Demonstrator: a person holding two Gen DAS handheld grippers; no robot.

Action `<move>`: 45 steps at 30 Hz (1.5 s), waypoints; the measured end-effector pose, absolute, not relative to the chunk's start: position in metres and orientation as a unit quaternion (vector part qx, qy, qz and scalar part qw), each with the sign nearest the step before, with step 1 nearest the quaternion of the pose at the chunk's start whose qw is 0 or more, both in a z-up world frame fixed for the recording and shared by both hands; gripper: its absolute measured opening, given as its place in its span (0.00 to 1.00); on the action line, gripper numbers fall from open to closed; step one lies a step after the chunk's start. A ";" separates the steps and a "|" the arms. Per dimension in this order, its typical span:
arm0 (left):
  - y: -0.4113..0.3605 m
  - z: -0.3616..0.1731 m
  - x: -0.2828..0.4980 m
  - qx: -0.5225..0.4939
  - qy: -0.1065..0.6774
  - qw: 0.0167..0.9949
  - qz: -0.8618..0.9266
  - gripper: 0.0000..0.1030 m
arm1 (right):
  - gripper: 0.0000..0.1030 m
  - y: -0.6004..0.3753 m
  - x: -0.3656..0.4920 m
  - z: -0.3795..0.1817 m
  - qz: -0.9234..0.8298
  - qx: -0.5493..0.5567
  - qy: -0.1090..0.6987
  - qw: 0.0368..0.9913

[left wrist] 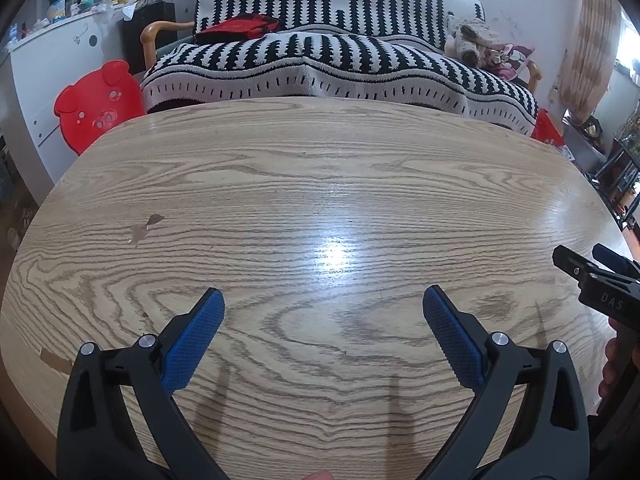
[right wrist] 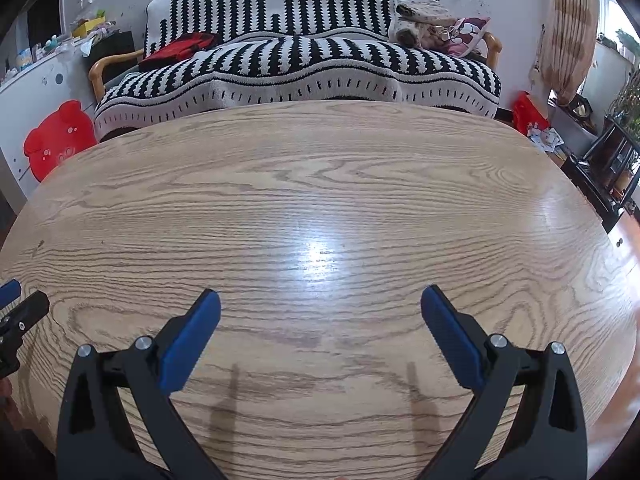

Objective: Collect trash

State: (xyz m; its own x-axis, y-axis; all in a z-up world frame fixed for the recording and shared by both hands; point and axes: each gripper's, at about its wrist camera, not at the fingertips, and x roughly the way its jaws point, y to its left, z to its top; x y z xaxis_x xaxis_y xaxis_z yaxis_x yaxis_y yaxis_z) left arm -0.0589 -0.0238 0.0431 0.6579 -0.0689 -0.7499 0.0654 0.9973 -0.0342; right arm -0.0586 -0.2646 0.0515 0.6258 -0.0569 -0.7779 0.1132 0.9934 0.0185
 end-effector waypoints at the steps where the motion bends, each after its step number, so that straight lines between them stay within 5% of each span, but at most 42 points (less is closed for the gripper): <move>1: -0.024 0.043 -0.059 -0.002 0.412 0.910 -0.037 0.94 | 0.94 -0.266 -0.058 0.052 -0.048 0.035 0.430 0.901; 45: -0.029 0.036 -0.059 0.013 0.426 0.904 -0.012 0.94 | 0.94 -0.271 -0.054 0.045 -0.031 0.051 0.442 0.895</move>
State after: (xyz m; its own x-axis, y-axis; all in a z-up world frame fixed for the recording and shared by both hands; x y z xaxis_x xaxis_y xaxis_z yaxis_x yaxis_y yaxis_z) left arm -0.0586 -0.0292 0.0361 0.6361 -0.0100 -0.7715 0.0327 0.9994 0.0140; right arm -0.0537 -0.2710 0.0451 0.6079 -0.0093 -0.7940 0.1002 0.9928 0.0651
